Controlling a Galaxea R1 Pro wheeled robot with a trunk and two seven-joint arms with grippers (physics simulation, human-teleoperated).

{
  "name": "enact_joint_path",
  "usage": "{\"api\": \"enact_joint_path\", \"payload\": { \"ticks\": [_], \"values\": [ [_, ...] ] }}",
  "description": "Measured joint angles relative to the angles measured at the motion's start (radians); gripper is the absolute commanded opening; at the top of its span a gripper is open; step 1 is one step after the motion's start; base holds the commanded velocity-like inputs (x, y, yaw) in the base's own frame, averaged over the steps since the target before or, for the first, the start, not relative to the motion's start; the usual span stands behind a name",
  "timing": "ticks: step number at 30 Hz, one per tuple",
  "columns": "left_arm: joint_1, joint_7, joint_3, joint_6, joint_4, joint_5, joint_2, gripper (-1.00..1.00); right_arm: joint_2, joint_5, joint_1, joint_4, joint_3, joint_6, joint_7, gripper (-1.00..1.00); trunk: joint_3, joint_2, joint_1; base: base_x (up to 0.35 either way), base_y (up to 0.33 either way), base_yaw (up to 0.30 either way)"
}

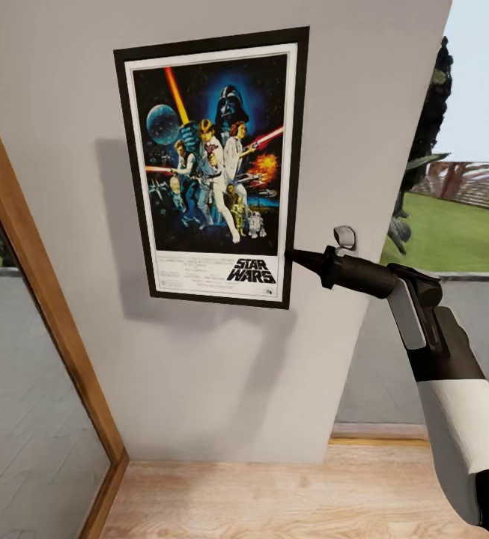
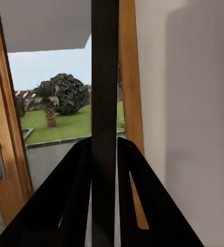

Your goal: Pick up the poster from the kitchen countertop and hang it on one of the wall nails in the kitchen.

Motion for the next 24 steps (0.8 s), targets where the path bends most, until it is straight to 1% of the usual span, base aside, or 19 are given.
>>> {"api": "enact_joint_path", "payload": {
  "ticks": [3, 7, 14, 19, 24],
  "values": [
    [0.0, 0.0, 0.0, 0.0, 0.0, 0.0, 0.0, 1.0, 0.0, -0.001, 0.0, -0.001, -0.002, 0.0, 0.0, -1.0, 0.0, 0.0, 0.0, 0.134, 0.003, 0.0],
    [0.0, 0.0, 0.0, 0.0, 0.0, 0.0, 0.0, 1.0, 0.0, -0.001, 0.0, -0.001, -0.003, 0.0, 0.0, -1.0, 0.0, 0.0, 0.0, 0.233, 0.001, 0.0],
    [0.0, 0.0, 0.0, 0.0, 0.0, 0.0, 0.0, 1.0, 0.0, -0.001, 0.0, -0.002, -0.003, 0.0, 0.0, -1.0, 0.0, 0.0, 0.0, 0.077, 0.0, 0.0],
    [0.0, 0.0, 0.001, 0.0, 0.0, 0.0, 0.0, 1.0, 0.0, -0.001, 0.0, -0.002, -0.003, 0.0, 0.0, -1.0, 0.0, 0.0, 0.0, 0.246, 0.0, 0.0],
    [-0.001, 0.0, 0.0, 0.0, 0.0, 0.0, 0.0, 1.0, 0.0, -0.001, 0.0, -0.002, -0.003, 0.0, 0.0, -1.0, 0.0, 0.0, 0.0, 0.109, 0.0, 0.0]
  ]
}}
